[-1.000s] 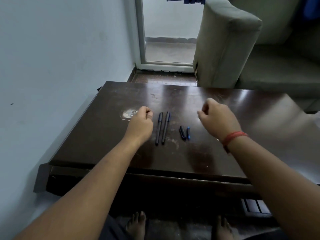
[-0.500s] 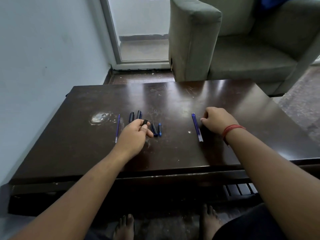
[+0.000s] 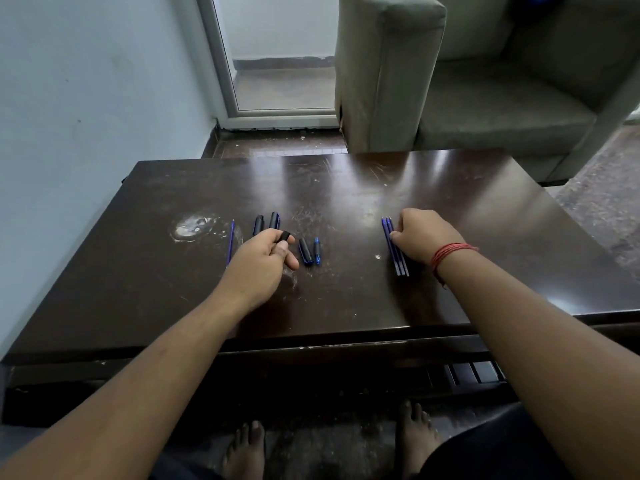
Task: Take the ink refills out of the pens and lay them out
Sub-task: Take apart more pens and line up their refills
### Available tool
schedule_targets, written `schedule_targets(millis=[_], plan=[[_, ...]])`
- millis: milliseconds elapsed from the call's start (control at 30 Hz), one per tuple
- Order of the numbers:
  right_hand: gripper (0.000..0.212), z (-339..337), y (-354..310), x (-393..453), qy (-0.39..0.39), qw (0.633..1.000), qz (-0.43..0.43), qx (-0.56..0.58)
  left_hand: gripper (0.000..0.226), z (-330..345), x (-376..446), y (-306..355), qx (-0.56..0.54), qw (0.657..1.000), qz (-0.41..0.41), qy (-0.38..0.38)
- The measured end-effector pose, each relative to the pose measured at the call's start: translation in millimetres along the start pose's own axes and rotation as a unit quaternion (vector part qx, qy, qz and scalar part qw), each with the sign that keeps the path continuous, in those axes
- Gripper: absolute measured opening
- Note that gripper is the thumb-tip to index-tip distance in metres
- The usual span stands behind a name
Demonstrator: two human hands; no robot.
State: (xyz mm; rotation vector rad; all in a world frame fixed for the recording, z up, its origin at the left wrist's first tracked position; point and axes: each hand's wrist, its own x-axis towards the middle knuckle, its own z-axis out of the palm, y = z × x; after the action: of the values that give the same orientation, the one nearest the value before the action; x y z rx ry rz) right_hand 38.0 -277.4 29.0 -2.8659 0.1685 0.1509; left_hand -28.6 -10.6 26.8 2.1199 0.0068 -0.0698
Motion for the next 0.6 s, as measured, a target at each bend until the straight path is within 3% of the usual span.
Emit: schedule_targets(millis=[333,500,600], plan=[[0.028,1.5,-2.0,1.3,-0.009,1.0,0.012,0.017,0.021,-0.1,1.1,0.4,0.01,1.0,-0.001,-0.009],[0.013,1.2,-4.6,2.8,-0.013,1.0,0.016,-0.001,0.021,0.3,0.7,0.7,0.015,1.0,-0.001,-0.011],[0.014,0.5,-5.6,2.3,-0.011,1.0,0.017,-0.002,0.021,0.6,-0.5,0.3,0.017,1.0,0.0,-0.012]])
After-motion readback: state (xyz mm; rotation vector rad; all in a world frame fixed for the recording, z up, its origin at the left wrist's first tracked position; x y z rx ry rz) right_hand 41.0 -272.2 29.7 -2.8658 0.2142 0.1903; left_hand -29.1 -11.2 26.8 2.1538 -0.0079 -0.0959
